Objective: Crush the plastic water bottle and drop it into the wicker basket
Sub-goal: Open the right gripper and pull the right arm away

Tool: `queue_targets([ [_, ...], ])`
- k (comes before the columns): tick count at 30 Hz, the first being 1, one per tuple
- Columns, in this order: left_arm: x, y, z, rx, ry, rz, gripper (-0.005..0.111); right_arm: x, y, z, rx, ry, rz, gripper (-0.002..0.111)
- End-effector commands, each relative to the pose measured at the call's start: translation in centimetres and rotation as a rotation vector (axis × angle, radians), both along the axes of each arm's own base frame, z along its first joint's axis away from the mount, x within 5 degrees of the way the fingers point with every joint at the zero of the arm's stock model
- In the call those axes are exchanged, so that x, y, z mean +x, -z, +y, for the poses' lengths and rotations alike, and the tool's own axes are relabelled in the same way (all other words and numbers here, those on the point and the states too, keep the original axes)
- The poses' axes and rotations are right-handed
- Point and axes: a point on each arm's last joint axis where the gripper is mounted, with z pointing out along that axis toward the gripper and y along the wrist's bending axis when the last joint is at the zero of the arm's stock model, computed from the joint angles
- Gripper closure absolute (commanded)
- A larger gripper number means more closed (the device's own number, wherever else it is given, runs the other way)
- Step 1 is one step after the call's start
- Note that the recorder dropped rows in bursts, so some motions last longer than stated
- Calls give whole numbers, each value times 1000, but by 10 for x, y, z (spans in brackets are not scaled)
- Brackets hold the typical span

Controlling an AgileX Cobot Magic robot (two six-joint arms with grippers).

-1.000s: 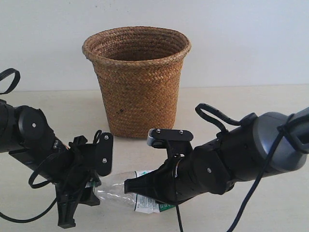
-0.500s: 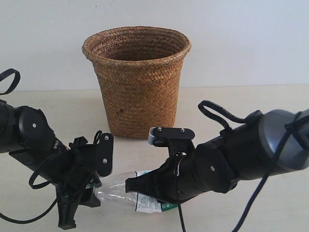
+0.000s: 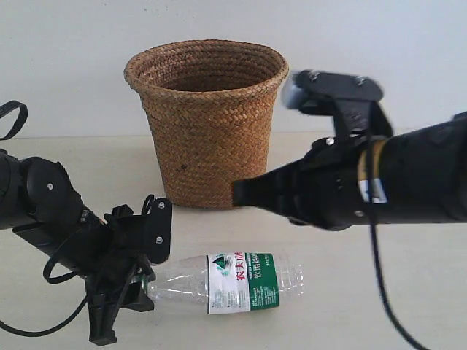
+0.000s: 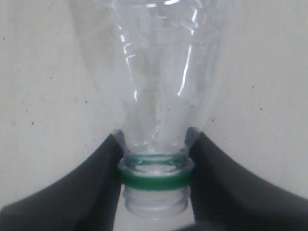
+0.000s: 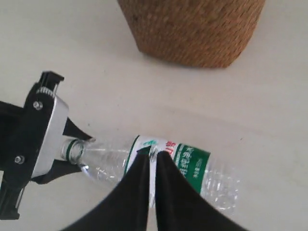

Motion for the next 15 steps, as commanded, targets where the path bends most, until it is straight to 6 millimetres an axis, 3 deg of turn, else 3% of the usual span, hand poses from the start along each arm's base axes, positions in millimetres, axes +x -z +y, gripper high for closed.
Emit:
queue_targets([
  [1, 0, -2, -1, -10, -13, -7, 103, -25, -29, -42, 19, 66, -202, 107],
  [7, 0, -2, -1, -11, -14, -11, 103, -65, -44, -112, 118, 287, -465, 107],
  [9, 0, -2, -1, -11, -15, -13, 103, -74, -41, -128, 229, 390, -451, 107],
  [15, 0, -2, -1, -11, -15, -13, 103, -79, -26, -154, 206, 592, -490, 107],
])
